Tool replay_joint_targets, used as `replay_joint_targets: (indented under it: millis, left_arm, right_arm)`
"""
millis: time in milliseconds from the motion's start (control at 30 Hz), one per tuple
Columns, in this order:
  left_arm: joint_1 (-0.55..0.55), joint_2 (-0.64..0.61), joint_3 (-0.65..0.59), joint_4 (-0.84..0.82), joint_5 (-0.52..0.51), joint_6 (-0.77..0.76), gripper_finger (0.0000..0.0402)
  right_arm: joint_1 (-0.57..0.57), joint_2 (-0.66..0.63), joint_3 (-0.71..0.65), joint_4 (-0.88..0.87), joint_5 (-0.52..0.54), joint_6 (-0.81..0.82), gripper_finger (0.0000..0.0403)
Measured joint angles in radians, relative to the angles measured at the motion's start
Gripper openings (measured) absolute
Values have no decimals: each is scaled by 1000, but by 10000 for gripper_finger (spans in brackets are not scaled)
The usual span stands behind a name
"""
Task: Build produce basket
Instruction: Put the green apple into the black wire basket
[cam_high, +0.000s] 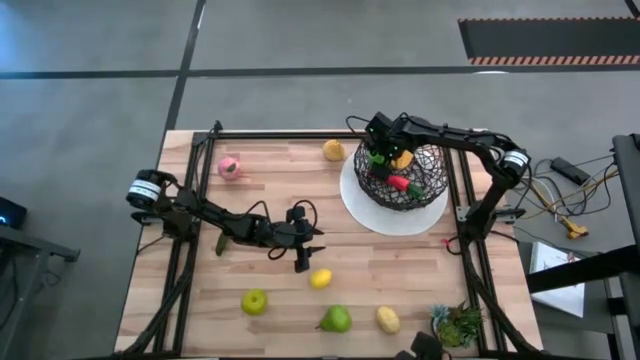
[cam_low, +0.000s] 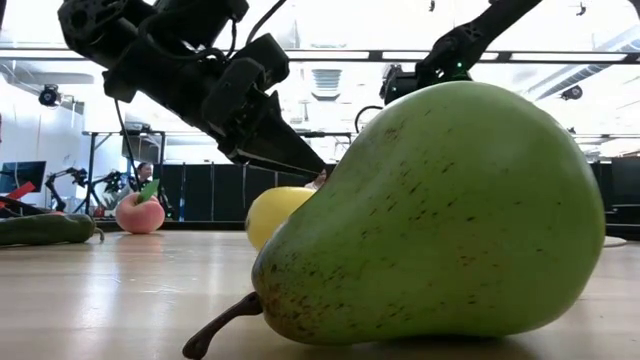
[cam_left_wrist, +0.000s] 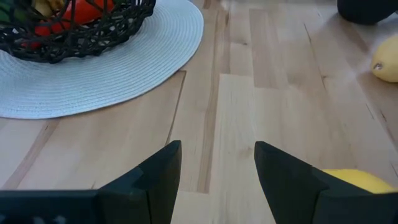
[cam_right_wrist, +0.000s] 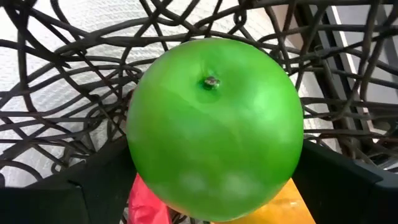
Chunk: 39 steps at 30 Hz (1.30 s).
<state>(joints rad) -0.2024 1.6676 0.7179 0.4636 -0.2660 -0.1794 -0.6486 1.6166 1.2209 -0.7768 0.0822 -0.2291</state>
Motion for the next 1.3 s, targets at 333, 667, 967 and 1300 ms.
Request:
replay_joint_targets:
  millis: [333,667,967,1300]
  left_arm:
    - [0,0,4,0,0,2,189]
    - [6,0,4,0,0,1,189]
    - [9,0,4,0,0,1,189]
    - [13,0,5,0,0,0,189]
  right_arm:
    - [0,3,13,-21,47,-73,370]
    - [1,3,11,40,50,-169,370]
    - [2,3,10,51,6,-244,370]
    - [-7,3,10,46,0,-108,370]
